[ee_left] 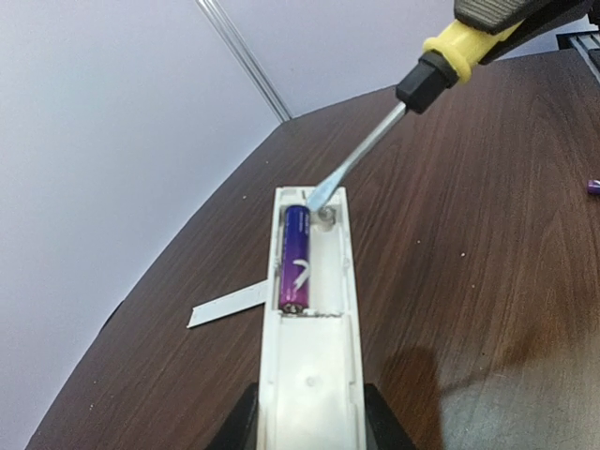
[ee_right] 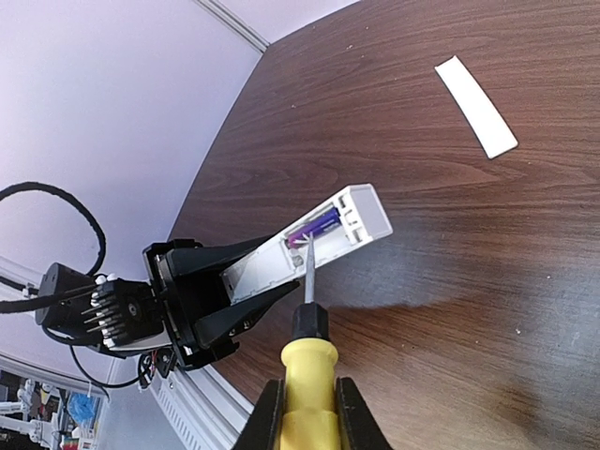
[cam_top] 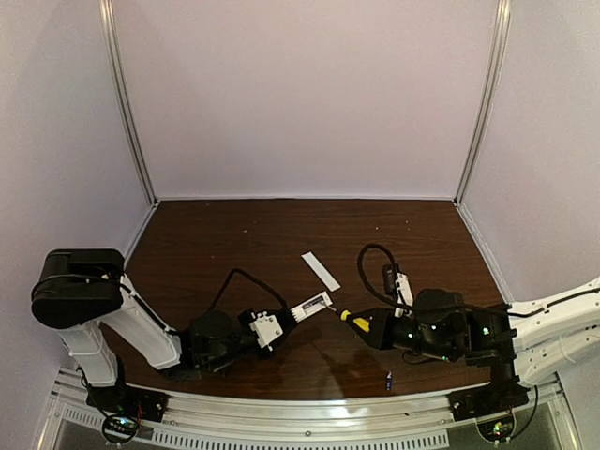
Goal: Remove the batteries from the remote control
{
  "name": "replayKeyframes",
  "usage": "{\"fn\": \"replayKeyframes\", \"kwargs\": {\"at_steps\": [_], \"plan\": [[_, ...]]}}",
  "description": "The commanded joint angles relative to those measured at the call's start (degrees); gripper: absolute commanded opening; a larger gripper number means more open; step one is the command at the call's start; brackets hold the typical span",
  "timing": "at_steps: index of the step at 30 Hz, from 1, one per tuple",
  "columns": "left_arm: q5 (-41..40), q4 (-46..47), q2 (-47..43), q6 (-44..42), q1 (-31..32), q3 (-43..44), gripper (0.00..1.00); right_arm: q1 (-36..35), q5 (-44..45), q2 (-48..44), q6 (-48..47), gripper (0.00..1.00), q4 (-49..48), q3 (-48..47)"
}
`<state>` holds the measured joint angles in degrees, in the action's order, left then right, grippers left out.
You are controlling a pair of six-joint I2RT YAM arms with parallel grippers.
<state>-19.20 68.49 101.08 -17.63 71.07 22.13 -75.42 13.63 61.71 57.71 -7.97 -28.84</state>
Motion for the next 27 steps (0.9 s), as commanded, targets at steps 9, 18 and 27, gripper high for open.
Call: {"fn": "replayKeyframes", "kwargs": {"at_steps": [9,18,27], "plan": [[-2.35,9.81,2.19,-3.36,0.73,-0.23,0.00,-0.20,4.98,-1.74,2.86,0.00,-2.45,2.50],[-2.96,11.88,3.02,-3.64,1.08,-0.51,0.00,-0.25,6.07,-0.61,2.49,0.00,-4.01,2.48],[-3.24,12.01,3.45,-3.38,1.26,-0.15,0.00,-0.19,4.11,2.11,2.19,0.00,-5.16,1.49]]}}
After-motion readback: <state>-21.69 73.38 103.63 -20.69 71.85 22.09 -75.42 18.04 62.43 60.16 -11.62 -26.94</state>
